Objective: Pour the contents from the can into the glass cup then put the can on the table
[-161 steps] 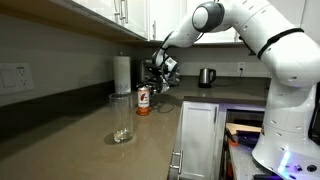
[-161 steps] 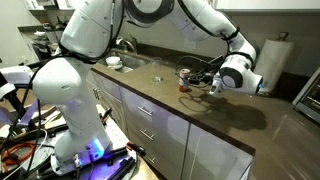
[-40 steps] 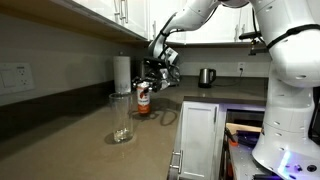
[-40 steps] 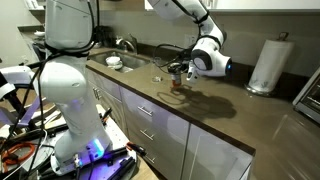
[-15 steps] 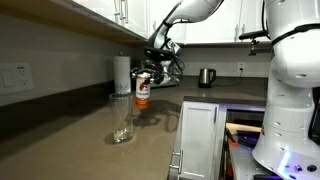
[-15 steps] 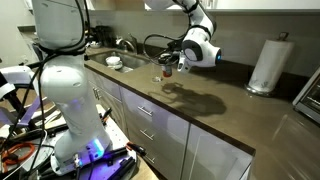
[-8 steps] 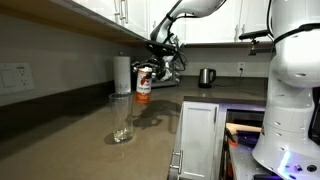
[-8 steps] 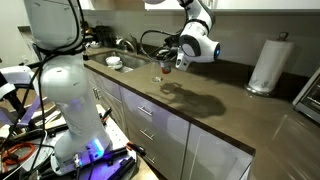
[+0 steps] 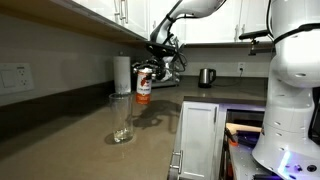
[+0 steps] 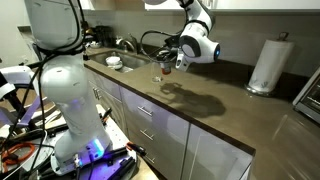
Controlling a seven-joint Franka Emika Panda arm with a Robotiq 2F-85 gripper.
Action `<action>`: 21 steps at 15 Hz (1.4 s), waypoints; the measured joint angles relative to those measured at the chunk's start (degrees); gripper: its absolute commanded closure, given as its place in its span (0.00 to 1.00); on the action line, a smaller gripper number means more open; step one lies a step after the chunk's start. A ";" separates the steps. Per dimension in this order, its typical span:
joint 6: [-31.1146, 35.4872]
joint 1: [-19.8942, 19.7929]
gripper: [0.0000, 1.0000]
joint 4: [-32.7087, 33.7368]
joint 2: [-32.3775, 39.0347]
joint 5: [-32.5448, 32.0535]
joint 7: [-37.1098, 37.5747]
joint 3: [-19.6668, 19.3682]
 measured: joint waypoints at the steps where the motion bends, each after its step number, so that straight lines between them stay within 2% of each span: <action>1: 0.23 0.00 0.75 0.00 0.00 0.00 0.00 0.01; 19: 9.28 3.43 0.75 -0.04 -4.41 -0.21 8.81 3.21; 20: 10.02 3.63 0.50 -0.22 -4.99 -0.25 9.37 3.41; 21: 10.97 3.73 0.50 -0.51 -5.62 -0.26 9.98 3.73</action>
